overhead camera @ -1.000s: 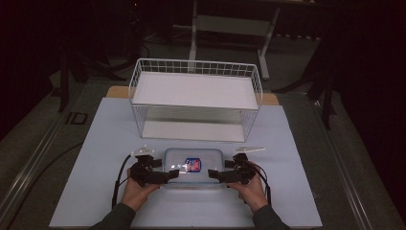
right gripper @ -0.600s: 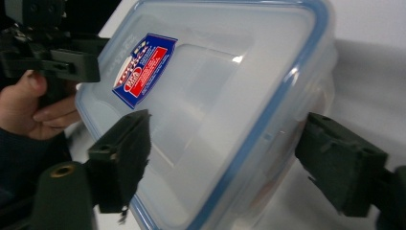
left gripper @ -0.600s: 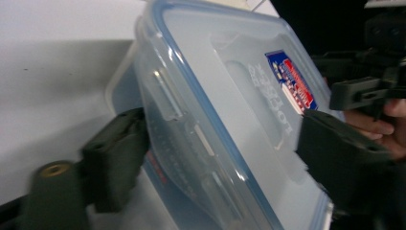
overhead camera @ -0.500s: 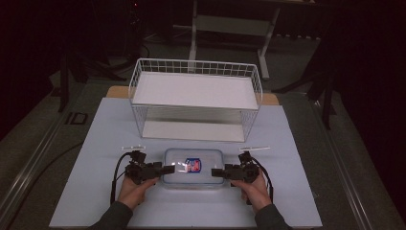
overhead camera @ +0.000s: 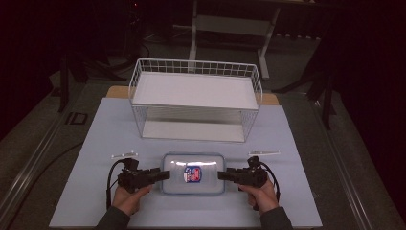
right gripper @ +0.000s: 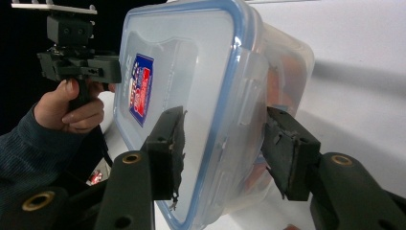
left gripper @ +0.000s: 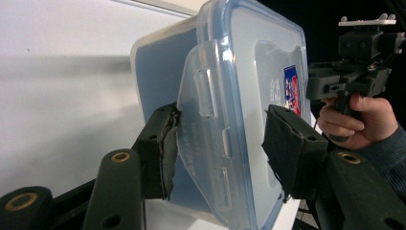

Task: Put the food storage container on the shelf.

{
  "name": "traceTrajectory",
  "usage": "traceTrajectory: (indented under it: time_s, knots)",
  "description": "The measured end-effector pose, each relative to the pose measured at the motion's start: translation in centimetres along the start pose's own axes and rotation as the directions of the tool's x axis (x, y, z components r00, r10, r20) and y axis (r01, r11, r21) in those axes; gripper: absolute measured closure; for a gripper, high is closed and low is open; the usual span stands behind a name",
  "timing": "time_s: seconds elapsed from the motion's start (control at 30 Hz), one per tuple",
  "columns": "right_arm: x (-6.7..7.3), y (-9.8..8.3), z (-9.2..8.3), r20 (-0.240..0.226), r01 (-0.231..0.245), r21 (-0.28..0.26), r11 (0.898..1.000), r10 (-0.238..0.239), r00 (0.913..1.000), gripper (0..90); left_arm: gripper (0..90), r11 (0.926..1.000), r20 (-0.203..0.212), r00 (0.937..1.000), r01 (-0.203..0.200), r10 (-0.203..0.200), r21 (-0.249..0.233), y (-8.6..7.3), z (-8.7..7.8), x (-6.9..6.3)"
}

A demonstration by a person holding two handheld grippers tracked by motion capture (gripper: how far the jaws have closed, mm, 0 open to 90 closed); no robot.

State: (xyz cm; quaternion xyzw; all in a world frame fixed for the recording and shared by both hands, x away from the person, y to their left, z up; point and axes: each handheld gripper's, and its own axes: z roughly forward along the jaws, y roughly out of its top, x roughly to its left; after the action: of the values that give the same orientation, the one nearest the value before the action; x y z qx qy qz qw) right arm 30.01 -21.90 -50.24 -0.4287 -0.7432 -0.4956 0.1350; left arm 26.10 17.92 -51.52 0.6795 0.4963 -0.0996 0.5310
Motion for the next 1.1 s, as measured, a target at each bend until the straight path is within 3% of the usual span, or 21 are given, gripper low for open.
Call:
traceTrajectory:
  time_s: [0.37, 0.83, 1.1]
  knots:
    - [1.4, -0.1, -0.1, 0.053, 0.051, 0.013, 0.999, -0.052, 0.9972, 50.5, 47.8, 0.9995, -0.054, 0.9980, -0.031, 0.032, 0.010, -0.5, -0.4, -1.5]
    - [1.9, -0.1, -0.2, 0.061, 0.071, 0.019, 0.997, -0.072, 0.9955, 51.7, 48.5, 0.9999, -0.051, 0.9986, -0.011, 0.011, 0.004, -0.4, -0.8, -1.5]
    - [2.2, 0.1, -0.3, 0.060, 0.086, 0.007, 0.996, -0.086, 0.9945, 51.9, 48.6, 0.9996, -0.056, 0.9981, -0.027, 0.026, -0.005, -0.2, -1.0, -1.8]
